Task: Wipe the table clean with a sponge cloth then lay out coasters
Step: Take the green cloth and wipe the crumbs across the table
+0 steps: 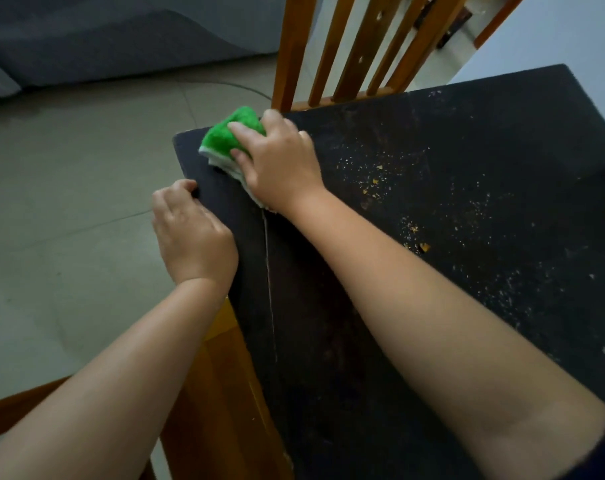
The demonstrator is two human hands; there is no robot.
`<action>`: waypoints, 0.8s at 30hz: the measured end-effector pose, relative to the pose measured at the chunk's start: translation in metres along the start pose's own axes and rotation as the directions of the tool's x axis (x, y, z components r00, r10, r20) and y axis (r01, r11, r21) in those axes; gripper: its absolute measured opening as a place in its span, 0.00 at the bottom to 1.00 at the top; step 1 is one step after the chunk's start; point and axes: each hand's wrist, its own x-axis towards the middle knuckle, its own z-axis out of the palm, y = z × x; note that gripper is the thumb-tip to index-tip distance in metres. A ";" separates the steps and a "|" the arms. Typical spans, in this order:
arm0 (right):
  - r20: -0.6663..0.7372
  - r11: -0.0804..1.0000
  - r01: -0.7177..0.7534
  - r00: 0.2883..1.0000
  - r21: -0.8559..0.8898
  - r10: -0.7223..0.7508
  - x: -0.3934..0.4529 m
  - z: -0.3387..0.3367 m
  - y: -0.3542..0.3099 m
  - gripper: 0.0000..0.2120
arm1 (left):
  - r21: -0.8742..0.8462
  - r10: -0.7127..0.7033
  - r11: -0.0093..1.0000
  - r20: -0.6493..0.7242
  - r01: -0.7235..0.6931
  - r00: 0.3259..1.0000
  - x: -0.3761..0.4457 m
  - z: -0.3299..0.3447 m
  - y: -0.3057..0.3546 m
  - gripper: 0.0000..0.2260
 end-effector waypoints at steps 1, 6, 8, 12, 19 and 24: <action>-0.039 0.999 -0.049 0.998 0.017 0.050 -0.002 0.000 0.004 0.21 | 0.048 0.018 0.999 0.010 -0.018 1.000 0.000 0.000 0.001 0.15; -0.214 0.912 -0.390 0.887 0.128 0.410 -0.046 0.005 0.033 0.17 | 0.186 0.117 0.974 0.095 -0.133 0.989 -0.001 -0.002 0.004 0.19; -0.294 0.853 -0.502 0.801 0.142 0.521 -0.072 0.002 0.045 0.18 | 0.228 0.220 0.941 0.153 -0.251 0.963 -0.001 -0.002 0.002 0.19; -0.347 0.835 -0.528 0.763 0.154 0.546 -0.090 -0.006 0.052 0.17 | 0.290 0.398 0.828 0.299 -0.480 0.867 0.002 0.001 0.002 0.19; -0.109 0.931 -0.366 0.925 0.008 0.365 -0.003 -0.005 0.035 0.21 | 0.349 0.456 0.685 0.479 -0.639 0.750 0.008 0.003 0.009 0.23; -0.123 0.848 -0.528 0.840 0.035 0.528 -0.017 -0.006 0.066 0.19 | 0.393 0.403 0.650 0.547 -0.650 0.734 0.012 -0.001 0.014 0.24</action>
